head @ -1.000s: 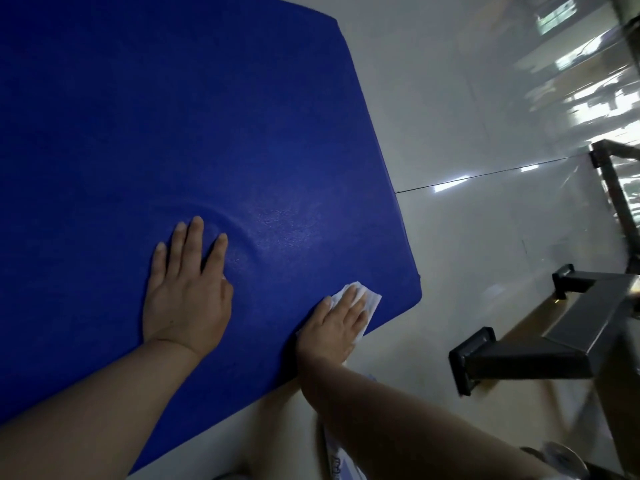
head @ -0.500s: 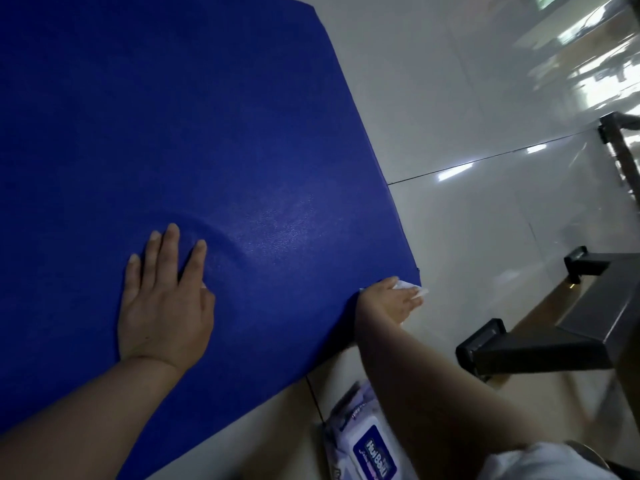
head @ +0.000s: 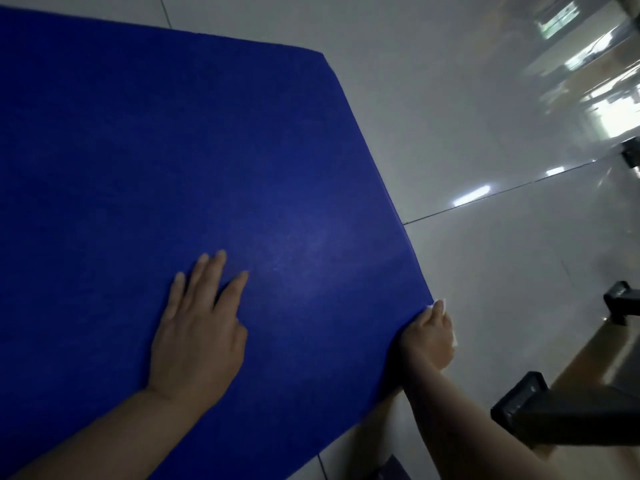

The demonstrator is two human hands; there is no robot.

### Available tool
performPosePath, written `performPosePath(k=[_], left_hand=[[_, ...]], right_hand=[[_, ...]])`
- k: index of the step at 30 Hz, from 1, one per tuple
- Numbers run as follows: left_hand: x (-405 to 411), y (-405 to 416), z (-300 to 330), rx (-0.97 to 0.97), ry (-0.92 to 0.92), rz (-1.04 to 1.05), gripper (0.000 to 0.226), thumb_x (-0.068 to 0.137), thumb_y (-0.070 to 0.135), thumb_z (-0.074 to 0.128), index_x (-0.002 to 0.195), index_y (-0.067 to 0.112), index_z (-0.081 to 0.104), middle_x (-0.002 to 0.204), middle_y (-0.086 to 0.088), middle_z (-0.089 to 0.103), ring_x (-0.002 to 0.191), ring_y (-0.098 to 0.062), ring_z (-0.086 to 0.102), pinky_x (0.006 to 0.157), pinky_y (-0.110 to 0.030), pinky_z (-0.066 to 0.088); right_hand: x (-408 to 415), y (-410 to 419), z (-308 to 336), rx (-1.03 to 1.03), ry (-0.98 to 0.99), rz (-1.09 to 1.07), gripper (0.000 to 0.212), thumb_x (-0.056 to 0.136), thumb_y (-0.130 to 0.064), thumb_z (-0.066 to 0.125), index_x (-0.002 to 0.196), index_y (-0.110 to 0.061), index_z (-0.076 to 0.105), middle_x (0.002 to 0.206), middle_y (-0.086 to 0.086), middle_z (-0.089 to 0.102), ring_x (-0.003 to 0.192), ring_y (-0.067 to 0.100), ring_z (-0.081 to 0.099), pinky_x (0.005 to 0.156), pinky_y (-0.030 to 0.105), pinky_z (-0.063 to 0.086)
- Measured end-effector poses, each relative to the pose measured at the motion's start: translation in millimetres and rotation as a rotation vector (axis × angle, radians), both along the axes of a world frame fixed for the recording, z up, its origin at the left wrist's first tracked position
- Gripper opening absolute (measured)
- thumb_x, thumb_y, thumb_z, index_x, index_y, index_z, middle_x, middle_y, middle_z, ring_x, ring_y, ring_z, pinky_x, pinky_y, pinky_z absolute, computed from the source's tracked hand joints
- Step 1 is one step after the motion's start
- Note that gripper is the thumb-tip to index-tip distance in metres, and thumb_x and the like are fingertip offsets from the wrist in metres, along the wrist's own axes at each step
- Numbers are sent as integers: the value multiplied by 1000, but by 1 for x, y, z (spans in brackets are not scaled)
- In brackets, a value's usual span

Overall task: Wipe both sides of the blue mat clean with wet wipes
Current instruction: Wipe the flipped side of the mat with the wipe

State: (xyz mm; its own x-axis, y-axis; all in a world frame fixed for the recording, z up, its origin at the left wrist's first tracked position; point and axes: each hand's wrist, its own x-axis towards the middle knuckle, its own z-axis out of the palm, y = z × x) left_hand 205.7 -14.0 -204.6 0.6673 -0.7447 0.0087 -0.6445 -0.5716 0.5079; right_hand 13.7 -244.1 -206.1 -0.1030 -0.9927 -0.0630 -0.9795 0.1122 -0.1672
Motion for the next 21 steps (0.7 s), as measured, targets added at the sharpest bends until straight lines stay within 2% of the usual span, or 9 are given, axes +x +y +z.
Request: performPosePath(k=[3,5,8,10,13,15,18,19,21], left_hand=[[20,-52,3,-36,-44,-85,57,79,3,66,134,4,52,150,-19,36,141,-32,30,117,-38,8],[33,-81,8,-22,-75,-137,56,89,10,56,143,8,43,157,-14,24,146,-28,20,119,-36,2],[59,-108,5,82,-104,-147,57,101,24,32,154,16,14,162,-8,-6,149,-21,-8,116,-36,-13],[75,-118,4,158,-127,-133,57,102,30,25,154,17,6,161,-8,-13,148,-22,-14,116,-39,-14],[82,-121,-1,178,-140,-126,59,99,32,16,154,17,3,161,-11,-13,148,-24,-13,117,-41,-11],[81,-120,-2,176,-129,-129,62,94,32,15,154,15,12,161,-14,-4,149,-26,-4,118,-42,-6],[83,-121,-6,140,-84,-124,59,90,30,25,140,9,48,152,-20,33,141,-33,31,116,-47,21],[85,-123,-8,114,-69,-120,59,87,30,27,134,7,55,147,-21,40,137,-34,38,114,-49,26],[87,-123,-11,102,-44,-123,60,84,30,28,130,6,58,145,-22,43,135,-35,42,113,-50,26]], right_hand=[[12,-19,0,-4,-59,87,46,104,-28,23,145,-12,36,143,12,46,128,33,43,108,45,31],[32,-35,0,1,-121,148,45,104,-27,23,142,-11,41,137,15,50,124,35,46,103,44,33],[68,-54,-1,7,-179,205,44,104,-30,22,134,-11,47,132,14,53,117,33,50,98,43,37],[90,-63,-2,-7,-199,252,43,103,-32,21,128,-12,50,129,14,55,113,32,52,95,44,40],[123,-77,-2,-2,-185,309,44,104,-32,21,140,-16,42,137,13,49,120,33,48,98,43,37],[146,-86,-2,23,-170,376,45,104,-32,21,143,-17,37,139,14,47,123,34,46,100,44,35],[184,-103,-2,55,-154,418,47,104,-33,20,148,-19,29,143,12,43,127,35,42,104,45,33],[199,-108,-2,61,-149,416,48,103,-34,20,148,-20,28,143,11,42,128,35,41,105,47,32],[226,-113,0,72,-129,408,49,103,-35,19,150,-22,24,147,7,38,131,33,37,107,51,28]])
